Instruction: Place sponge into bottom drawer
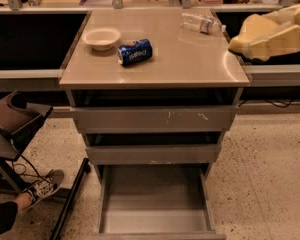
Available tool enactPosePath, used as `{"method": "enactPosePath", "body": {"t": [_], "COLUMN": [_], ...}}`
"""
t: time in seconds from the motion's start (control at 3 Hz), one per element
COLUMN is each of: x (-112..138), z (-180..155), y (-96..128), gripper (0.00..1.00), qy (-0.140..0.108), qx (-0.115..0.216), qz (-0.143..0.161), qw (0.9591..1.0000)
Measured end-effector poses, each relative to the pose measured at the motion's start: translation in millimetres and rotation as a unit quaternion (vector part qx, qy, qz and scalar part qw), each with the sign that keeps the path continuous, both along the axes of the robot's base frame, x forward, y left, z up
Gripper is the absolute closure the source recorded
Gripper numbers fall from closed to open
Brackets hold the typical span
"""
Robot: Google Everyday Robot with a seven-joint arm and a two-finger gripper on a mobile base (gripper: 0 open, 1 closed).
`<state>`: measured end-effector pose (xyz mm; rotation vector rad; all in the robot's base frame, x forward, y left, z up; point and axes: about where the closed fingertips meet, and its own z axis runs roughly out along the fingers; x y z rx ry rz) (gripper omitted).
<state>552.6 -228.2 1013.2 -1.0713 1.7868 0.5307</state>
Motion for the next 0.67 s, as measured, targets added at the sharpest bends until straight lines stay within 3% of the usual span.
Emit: {"method": "enactPosePath", "body": {"t": [0.33, 0.67], "x": [-19, -18], "z": [-22, -52], "y": [-1, 3], "gripper": [1.0, 1.0], "qy": [-0.041, -0.023], "qx": [-0.032, -0.03], "qz": [-0.035, -0.046], "qw": [0.998, 0.9982]}}
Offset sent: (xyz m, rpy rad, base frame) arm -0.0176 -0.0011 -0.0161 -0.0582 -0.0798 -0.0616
